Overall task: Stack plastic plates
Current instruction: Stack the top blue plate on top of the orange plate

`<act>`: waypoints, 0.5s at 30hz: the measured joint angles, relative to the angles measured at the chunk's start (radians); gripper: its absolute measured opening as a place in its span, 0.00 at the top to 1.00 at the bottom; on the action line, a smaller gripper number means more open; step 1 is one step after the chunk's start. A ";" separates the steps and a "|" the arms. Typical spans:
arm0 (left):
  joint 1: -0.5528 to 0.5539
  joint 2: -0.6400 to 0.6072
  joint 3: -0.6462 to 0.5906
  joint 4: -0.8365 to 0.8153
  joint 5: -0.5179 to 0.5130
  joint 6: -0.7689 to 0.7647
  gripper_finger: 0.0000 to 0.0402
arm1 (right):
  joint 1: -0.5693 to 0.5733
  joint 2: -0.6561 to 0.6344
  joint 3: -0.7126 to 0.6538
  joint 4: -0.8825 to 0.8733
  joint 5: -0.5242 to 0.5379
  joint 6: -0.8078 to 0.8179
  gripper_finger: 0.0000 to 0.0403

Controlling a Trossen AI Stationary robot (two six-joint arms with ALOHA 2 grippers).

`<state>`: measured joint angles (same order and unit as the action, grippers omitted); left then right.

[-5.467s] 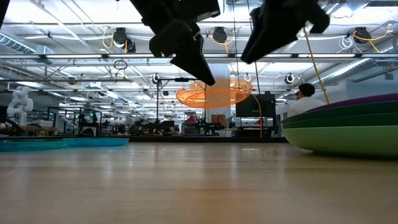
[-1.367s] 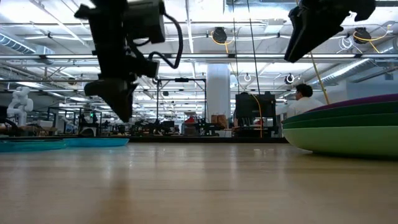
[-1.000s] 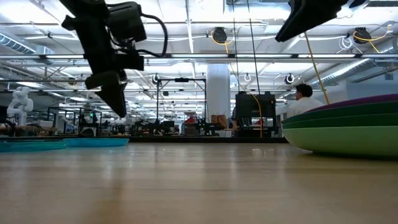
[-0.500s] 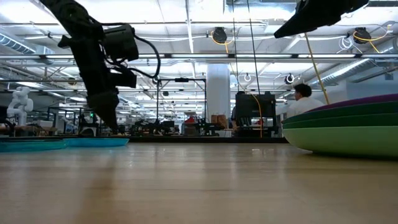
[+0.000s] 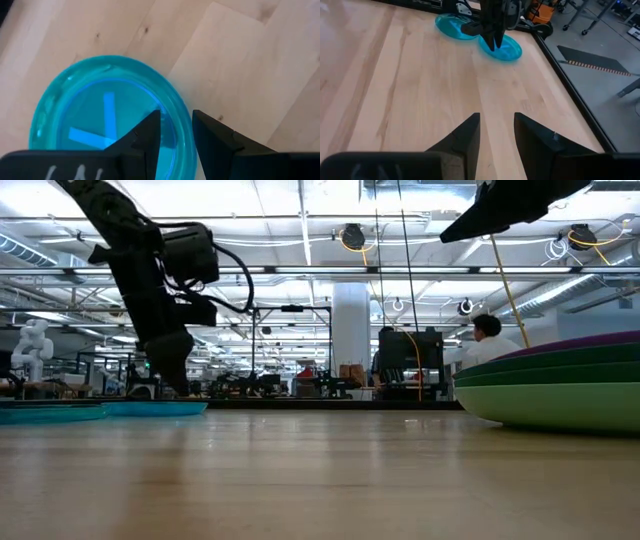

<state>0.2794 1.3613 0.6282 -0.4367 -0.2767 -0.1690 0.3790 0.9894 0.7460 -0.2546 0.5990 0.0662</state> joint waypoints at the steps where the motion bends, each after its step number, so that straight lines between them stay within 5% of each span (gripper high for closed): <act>1: 0.000 0.000 -0.004 0.000 0.006 -0.006 0.70 | 0.000 0.000 0.000 0.000 0.000 0.000 0.72; 15: -0.001 0.000 -0.055 0.076 0.052 -0.024 0.70 | 0.000 0.000 0.000 0.000 -0.001 0.000 0.72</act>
<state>0.2787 1.3613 0.5728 -0.3611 -0.2249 -0.1932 0.3794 0.9894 0.7460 -0.2546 0.5983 0.0666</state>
